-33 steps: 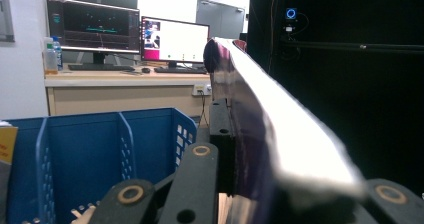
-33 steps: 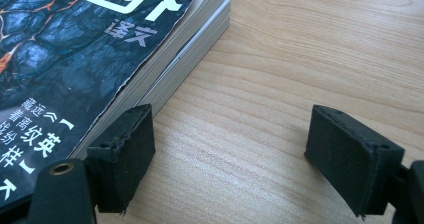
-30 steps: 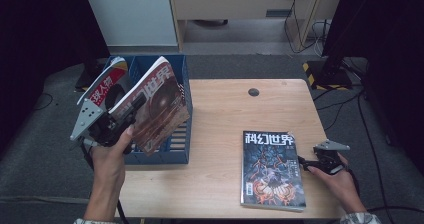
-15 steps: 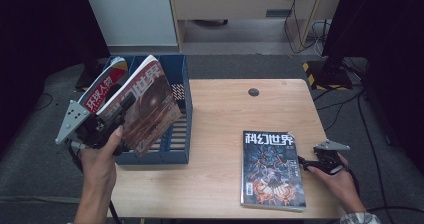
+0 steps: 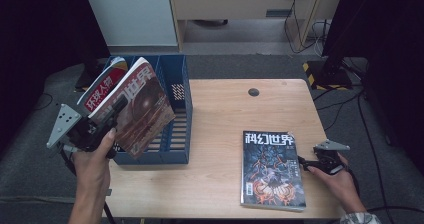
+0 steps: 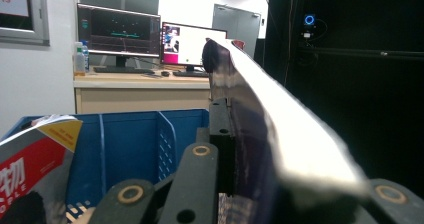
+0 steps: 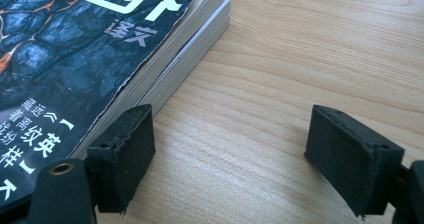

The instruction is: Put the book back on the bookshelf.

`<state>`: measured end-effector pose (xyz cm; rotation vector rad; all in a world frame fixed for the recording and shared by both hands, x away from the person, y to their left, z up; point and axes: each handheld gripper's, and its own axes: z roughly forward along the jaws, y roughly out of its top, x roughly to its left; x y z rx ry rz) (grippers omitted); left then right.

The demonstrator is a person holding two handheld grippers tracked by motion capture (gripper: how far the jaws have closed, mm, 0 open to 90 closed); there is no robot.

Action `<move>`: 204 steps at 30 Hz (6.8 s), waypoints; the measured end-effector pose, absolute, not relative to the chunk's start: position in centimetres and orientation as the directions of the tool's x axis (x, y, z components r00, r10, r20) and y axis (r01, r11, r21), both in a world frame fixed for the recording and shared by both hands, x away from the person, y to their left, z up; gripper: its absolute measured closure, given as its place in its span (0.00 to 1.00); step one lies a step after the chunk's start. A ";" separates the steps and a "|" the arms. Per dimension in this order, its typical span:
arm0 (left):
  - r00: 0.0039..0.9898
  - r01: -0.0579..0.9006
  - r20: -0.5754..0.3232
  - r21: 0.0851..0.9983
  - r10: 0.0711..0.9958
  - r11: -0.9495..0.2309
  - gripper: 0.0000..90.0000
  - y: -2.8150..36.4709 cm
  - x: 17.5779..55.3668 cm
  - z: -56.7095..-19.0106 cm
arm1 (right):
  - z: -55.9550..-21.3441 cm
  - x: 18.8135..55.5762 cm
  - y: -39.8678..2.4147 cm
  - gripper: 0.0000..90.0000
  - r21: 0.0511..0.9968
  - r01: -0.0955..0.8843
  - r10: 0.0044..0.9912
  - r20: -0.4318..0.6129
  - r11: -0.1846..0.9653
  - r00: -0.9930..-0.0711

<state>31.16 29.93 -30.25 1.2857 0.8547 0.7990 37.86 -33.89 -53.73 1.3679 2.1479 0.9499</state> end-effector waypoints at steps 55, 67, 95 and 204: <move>0.284 0.011 -0.132 0.991 0.950 0.134 0.93 31.5 33.7 -29.7 | -53.7 37.9 -33.9 0.22 0.735 0.616 0.903 0.012 0.283 -0.429; 0.265 0.010 -0.140 0.990 0.954 0.143 0.93 30.7 35.8 -29.5 | -53.7 37.9 -33.9 0.22 0.735 0.616 0.903 0.012 0.283 -0.429; 0.225 0.047 -0.167 0.986 0.960 0.161 0.93 29.2 38.7 -31.8 | -53.7 37.9 -33.9 0.22 0.735 0.616 0.904 0.011 0.283 -0.428; 0.196 0.111 -0.208 0.976 0.958 0.189 0.93 28.7 40.5 -38.0 | -53.7 37.8 -33.9 0.22 0.735 0.617 0.905 0.011 0.282 -0.426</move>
